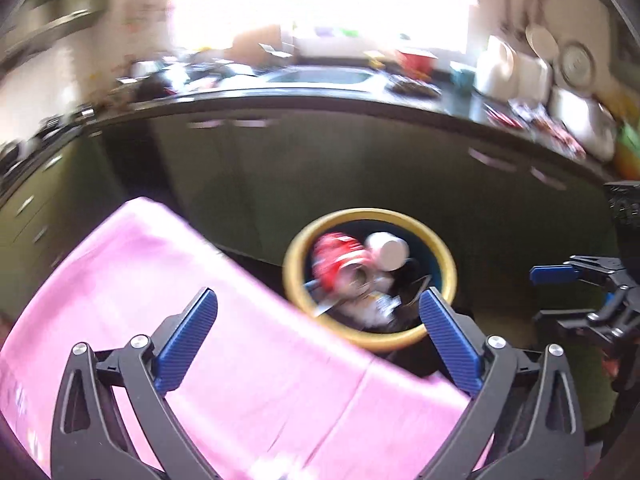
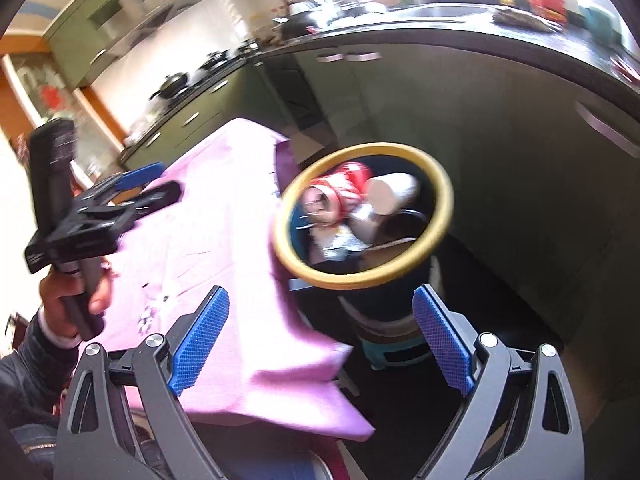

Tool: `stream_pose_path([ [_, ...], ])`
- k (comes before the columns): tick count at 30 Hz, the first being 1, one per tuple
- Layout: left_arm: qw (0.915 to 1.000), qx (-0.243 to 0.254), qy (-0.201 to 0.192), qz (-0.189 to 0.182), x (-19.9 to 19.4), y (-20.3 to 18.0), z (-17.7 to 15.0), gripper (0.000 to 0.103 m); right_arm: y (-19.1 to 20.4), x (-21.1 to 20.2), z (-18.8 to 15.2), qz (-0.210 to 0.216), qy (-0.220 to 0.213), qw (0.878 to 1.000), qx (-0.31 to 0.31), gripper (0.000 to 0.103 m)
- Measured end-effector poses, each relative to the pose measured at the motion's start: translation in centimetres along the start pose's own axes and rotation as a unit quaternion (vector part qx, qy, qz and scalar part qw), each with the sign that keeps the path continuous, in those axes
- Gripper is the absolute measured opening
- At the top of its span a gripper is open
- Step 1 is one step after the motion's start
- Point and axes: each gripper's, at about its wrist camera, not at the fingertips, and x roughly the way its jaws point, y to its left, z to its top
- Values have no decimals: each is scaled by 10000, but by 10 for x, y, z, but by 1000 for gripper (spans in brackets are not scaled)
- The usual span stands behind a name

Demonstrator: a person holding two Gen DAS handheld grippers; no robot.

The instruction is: Collect trash

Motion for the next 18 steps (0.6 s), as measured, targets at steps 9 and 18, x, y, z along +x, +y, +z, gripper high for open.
stream_pose_path([
  [9, 9787, -1302, -349, 1551, -132, 69, -86, 96, 82, 18, -1, 490, -39, 9947, -902, 97],
  [18, 9261, -2626, -373, 2682, -226, 116, -162, 96, 139, 5, -7, 434, -409, 9868, -1503, 98],
])
